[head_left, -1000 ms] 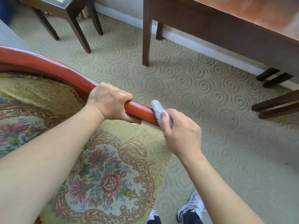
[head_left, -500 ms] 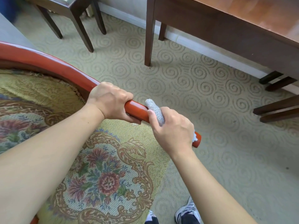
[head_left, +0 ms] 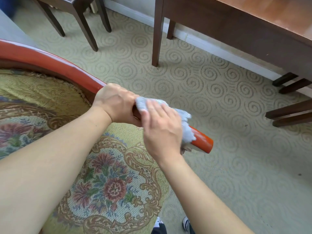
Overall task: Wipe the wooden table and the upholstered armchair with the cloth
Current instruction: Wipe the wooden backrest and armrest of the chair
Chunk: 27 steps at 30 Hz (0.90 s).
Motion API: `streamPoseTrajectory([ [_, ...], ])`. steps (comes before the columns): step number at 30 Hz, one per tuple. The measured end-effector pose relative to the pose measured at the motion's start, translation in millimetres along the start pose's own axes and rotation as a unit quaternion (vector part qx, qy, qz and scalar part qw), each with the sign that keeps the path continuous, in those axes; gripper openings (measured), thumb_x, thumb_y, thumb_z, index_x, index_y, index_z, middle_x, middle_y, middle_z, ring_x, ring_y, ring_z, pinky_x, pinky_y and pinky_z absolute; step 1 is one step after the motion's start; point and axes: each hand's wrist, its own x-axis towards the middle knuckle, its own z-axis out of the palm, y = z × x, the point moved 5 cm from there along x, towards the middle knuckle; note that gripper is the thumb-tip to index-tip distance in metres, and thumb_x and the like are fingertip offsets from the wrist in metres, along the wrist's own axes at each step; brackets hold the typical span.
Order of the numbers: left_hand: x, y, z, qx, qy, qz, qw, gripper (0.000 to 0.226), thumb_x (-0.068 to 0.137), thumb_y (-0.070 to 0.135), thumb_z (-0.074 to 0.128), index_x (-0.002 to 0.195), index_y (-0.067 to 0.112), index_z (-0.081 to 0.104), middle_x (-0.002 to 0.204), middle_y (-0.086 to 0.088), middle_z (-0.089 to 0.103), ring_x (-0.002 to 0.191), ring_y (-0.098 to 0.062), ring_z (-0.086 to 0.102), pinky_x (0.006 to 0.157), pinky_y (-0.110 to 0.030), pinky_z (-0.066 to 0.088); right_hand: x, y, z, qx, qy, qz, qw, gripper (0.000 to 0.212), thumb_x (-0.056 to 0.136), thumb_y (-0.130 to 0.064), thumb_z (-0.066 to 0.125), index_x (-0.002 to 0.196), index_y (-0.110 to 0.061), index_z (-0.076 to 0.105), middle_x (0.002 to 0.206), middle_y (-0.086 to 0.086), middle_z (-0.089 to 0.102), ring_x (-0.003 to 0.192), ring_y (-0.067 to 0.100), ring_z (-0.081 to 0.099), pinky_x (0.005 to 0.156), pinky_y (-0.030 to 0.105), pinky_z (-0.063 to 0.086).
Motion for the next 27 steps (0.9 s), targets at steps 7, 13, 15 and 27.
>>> streamPoseTrajectory([
  [7,-1,1,5,0.020,0.002,0.026,0.999,0.076,0.057,0.094,0.036,0.062,0.022,0.061,0.067,0.001,0.072,0.063,-0.026,0.071,0.061,-0.028,0.042,-17,21,-7,-0.034,0.048,-0.108,0.992,0.045,0.101,-0.040,0.053,0.135,-0.012,0.061,0.136,0.006,0.063,0.119,0.027,0.061,0.101,0.043,0.046],
  [13,0,-2,4,0.039,-0.024,-0.002,0.999,0.087,0.045,0.109,0.029,0.069,0.030,0.058,0.072,0.009,0.070,0.073,-0.022,0.069,0.066,-0.029,0.040,-47,75,-27,0.014,0.097,-0.092,0.991,0.047,0.102,-0.041,0.052,0.134,-0.009,0.061,0.134,0.006,0.064,0.119,0.026,0.062,0.103,0.043,0.046],
  [15,0,-3,4,0.037,-0.057,-0.022,0.997,0.091,0.042,0.110,0.026,0.070,0.029,0.058,0.072,0.010,0.068,0.076,-0.021,0.068,0.065,-0.029,0.037,-60,94,-34,0.029,0.110,-0.070,0.991,0.047,0.101,-0.042,0.052,0.132,-0.007,0.063,0.133,0.006,0.065,0.120,0.025,0.062,0.105,0.041,0.046],
  [27,-32,85,-23,-0.223,-0.034,-0.180,0.958,0.081,0.067,0.081,0.062,0.117,0.018,0.065,0.115,0.001,0.063,0.117,-0.022,0.053,0.116,-0.043,0.031,-66,156,-78,0.156,-0.123,0.199,0.960,0.033,0.096,-0.038,0.052,0.069,-0.021,0.058,0.053,-0.006,0.055,0.060,0.017,0.054,0.056,0.032,0.041],
])
